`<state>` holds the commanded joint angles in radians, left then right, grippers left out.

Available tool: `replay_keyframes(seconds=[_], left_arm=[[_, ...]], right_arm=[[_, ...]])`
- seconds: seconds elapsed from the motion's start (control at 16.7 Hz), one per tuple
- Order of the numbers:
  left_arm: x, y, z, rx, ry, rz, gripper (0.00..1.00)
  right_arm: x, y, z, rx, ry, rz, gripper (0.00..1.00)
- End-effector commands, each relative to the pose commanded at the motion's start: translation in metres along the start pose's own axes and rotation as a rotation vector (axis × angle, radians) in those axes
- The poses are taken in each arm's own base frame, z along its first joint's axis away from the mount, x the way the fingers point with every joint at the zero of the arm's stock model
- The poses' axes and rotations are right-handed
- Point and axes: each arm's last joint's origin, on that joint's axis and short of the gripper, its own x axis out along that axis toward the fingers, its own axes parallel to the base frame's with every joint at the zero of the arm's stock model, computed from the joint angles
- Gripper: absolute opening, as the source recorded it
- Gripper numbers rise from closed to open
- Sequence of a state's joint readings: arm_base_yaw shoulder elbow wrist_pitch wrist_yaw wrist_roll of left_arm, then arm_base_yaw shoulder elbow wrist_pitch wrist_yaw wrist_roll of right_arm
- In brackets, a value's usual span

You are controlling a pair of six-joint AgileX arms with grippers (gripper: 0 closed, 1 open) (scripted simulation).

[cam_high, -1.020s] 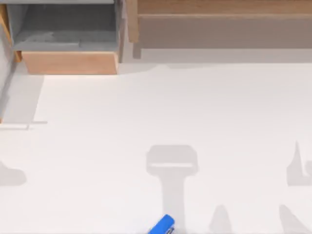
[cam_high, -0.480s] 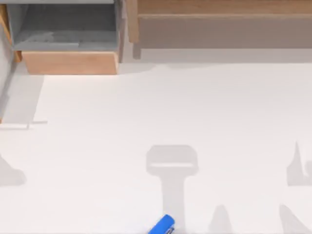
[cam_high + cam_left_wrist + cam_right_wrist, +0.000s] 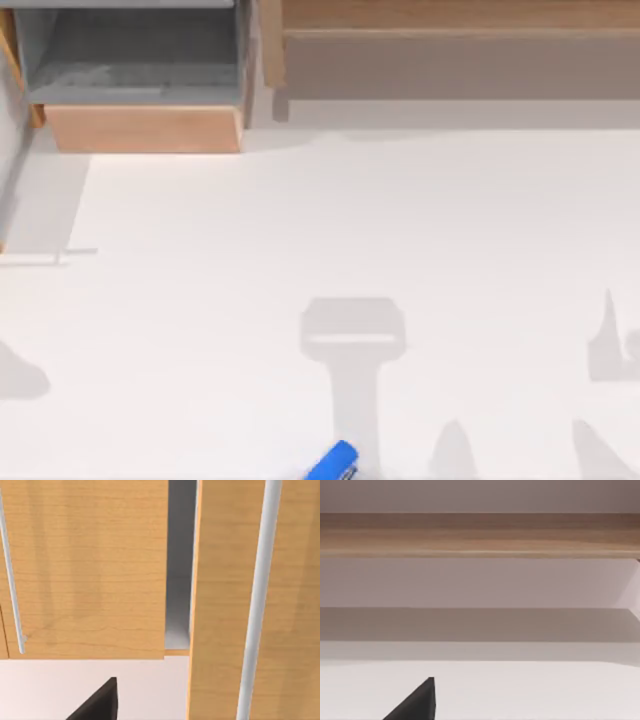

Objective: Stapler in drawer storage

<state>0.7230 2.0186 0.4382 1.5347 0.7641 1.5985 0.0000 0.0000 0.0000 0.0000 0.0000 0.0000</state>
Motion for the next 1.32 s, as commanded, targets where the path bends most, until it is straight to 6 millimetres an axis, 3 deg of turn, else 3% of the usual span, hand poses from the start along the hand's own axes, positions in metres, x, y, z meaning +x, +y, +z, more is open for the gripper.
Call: replay_keyframes(seconds=[0.36,0.6,0.9,1.14,1.32], left_arm=[[-0.002,0.000,0.003,-0.012,-0.009,-0.005,1.00],[0.006,0.010,0.033,-0.157,-0.087,-0.055,1.00],[0.032,0.030,0.105,-0.494,-0.248,-0.233,1.00],[0.048,0.041,0.183,-0.796,-0.301,-0.534,1.00],[0.043,0.046,0.248,-0.958,-0.239,-0.823,1.00]], right_arm=[[0.000,0.000,0.000,0.000,0.000,0.000,1.00],[0.000,0.000,0.000,0.000,0.000,0.000,1.00],[0.000,0.000,0.000,0.000,0.000,0.000,1.00],[0.000,0.000,0.000,0.000,0.000,0.000,1.00],[0.000,0.000,0.000,0.000,0.000,0.000,1.00]])
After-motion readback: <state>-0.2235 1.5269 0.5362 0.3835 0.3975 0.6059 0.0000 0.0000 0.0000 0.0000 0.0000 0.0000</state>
